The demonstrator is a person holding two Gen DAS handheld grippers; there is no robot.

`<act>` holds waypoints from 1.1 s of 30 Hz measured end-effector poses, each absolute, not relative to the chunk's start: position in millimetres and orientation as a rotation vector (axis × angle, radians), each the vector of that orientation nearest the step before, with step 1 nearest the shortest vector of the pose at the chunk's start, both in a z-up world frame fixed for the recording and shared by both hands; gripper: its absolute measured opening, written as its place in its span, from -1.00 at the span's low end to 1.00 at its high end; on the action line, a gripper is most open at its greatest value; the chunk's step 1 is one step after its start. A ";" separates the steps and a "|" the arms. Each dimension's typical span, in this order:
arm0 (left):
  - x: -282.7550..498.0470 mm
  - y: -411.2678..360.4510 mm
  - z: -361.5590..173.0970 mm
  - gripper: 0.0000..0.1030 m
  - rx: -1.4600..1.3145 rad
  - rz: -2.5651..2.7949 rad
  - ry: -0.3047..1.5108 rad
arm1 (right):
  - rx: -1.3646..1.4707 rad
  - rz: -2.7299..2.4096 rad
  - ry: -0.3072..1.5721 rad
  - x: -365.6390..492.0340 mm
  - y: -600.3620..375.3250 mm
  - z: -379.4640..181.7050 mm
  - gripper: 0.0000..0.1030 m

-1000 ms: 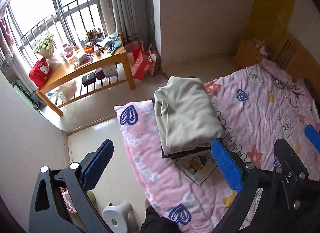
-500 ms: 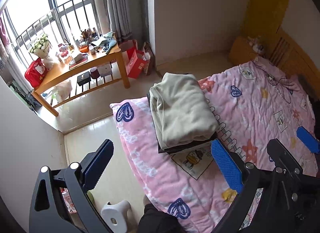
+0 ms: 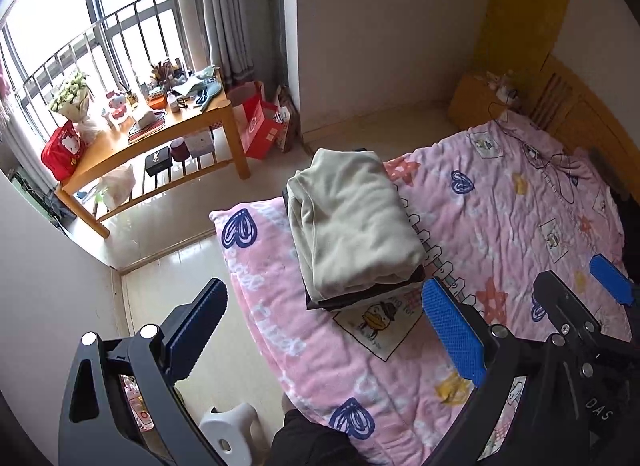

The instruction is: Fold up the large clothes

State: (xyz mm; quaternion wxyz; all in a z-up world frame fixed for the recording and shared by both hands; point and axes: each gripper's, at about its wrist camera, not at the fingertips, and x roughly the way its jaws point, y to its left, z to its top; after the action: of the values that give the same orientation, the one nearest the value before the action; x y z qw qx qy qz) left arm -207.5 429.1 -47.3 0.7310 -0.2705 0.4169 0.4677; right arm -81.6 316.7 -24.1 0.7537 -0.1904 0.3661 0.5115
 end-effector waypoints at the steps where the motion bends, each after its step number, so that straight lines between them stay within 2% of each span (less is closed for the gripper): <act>1: -207.1 429.5 -46.9 0.84 -0.593 1.038 0.913 | -0.415 1.113 0.799 -80.8 316.6 -23.7 0.87; 10: -209.1 431.6 -44.8 0.84 -0.577 1.039 0.888 | -0.400 1.103 0.794 -75.1 314.3 -17.3 0.87; 18: -197.7 433.7 -48.0 0.84 -0.518 1.031 0.941 | -0.382 1.094 0.806 -71.6 310.8 -16.3 0.87; 33: -194.9 436.8 -50.6 0.84 -0.583 1.000 0.941 | -0.362 1.081 0.817 -67.8 312.4 -14.5 0.87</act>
State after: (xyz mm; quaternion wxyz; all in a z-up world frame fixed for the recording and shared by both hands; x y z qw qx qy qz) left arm -194.9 436.8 -50.6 0.7345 -0.2651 0.4281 0.4549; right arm -67.8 312.4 -14.5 0.7639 -0.1664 0.3759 0.4975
